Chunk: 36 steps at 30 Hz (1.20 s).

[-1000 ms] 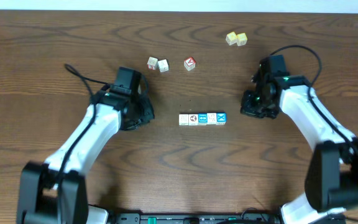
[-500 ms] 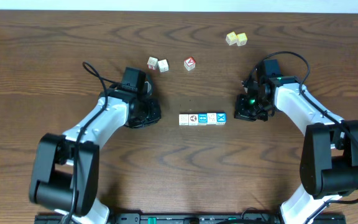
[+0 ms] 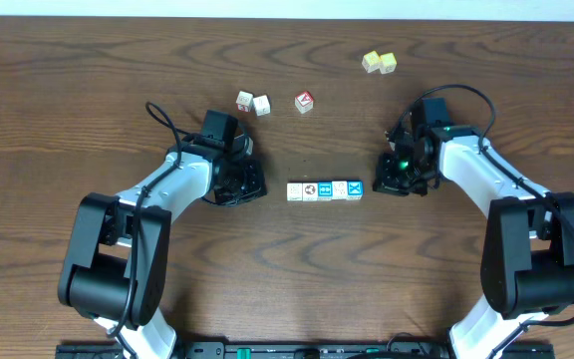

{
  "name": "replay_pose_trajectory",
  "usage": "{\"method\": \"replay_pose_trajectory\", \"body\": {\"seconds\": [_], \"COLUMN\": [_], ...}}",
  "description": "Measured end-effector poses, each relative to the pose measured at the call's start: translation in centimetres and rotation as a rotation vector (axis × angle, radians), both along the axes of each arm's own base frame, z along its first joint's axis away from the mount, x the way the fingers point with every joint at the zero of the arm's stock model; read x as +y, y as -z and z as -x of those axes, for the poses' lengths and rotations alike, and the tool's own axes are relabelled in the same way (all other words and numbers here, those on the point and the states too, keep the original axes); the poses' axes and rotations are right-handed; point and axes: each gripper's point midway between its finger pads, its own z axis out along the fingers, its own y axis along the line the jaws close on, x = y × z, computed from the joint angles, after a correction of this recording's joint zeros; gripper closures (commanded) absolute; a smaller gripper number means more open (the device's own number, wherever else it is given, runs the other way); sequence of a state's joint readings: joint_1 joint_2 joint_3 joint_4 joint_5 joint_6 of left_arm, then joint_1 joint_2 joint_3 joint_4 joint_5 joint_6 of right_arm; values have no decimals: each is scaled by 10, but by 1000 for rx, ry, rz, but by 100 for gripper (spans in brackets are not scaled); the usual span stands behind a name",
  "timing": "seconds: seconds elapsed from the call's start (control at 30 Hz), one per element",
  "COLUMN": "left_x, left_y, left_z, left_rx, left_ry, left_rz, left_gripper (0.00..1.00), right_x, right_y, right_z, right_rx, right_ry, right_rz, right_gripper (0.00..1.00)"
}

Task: Lift 5 blocks
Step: 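Lower both grippers onto the row ends and squeeze inward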

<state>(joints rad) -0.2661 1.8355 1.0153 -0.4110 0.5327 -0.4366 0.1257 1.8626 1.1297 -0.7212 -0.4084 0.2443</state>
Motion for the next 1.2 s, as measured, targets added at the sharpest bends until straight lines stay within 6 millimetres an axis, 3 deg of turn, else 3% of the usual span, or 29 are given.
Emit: {"method": "replay_pose_trajectory", "body": {"seconds": [0.33,0.7,1.2], "left_x": [-13,-14,-39], "left_y": [-1,7,4], "left_z": [4,1,7], "left_rx": [-15,-14,-48], "left_ry": [39,39,106], "left_rz": [4,3,18], "left_gripper": [93,92,92], "right_x": [0,9,16], "right_y": [18,17,16], "right_z": [8,6,6], "right_rx": [1,-13,-18], "right_ry": [32,20,9], "right_rz": [-8,-13,-19], "right_gripper": [99,99,99]}}
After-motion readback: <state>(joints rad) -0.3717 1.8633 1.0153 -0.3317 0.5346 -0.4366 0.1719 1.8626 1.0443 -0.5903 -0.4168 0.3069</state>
